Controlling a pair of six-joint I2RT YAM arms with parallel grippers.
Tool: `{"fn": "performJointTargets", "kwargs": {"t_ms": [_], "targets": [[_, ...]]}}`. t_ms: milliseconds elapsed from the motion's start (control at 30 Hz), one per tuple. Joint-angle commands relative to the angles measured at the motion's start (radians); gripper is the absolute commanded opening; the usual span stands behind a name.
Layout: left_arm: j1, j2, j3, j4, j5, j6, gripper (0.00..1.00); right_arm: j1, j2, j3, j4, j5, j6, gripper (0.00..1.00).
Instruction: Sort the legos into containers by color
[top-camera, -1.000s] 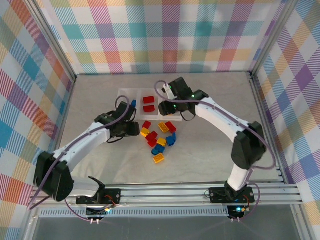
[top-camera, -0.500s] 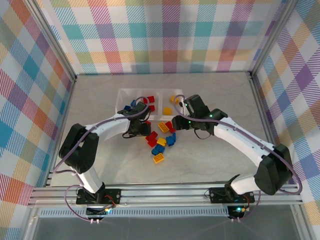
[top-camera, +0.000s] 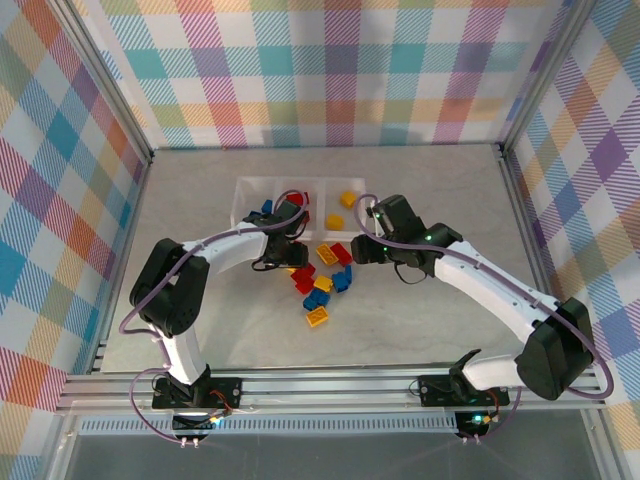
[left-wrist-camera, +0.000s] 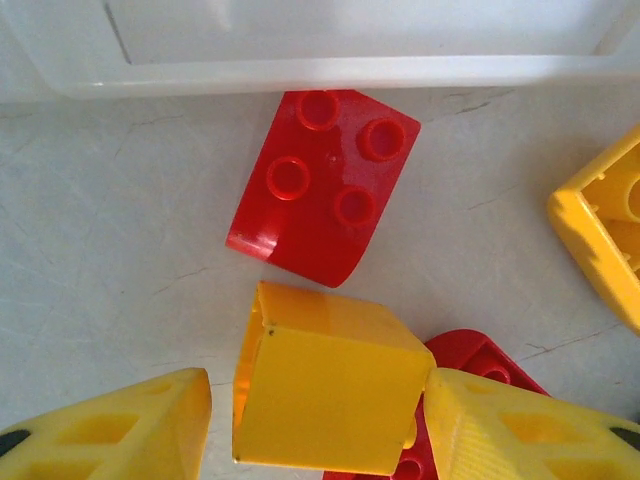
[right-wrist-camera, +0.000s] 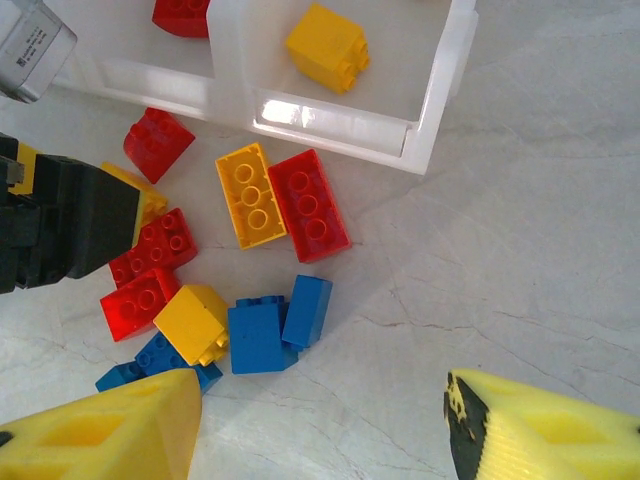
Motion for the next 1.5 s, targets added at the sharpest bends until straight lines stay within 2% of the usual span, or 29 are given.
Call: {"fn": "performJointTargets", "kwargs": {"t_ms": [0, 200, 467, 1000, 1467], "targets": [[-0.004, 0.026, 0.011, 0.002, 0.009, 0.026, 0.58, 0.006, -0.031, -0.015, -0.018, 0.018, 0.016, 0.66], [-0.003, 0.044, 0.022, -0.012, -0.004, 0.026, 0.56, 0.005, -0.047, -0.02, -0.025, 0.032, 0.015, 0.67], [-0.003, 0.046, 0.029, -0.027, -0.013, 0.025, 0.47, 0.006, -0.067, -0.023, -0.032, 0.049, 0.008, 0.67], [0.0, -0.041, 0.089, -0.12, -0.052, 0.041, 0.45, 0.006, -0.105, -0.052, -0.025, 0.068, 0.009, 0.68], [-0.001, -0.036, 0.307, -0.156, -0.009, 0.062, 0.44, 0.005, -0.155, -0.072, -0.04, 0.085, 0.021, 0.68]]}}
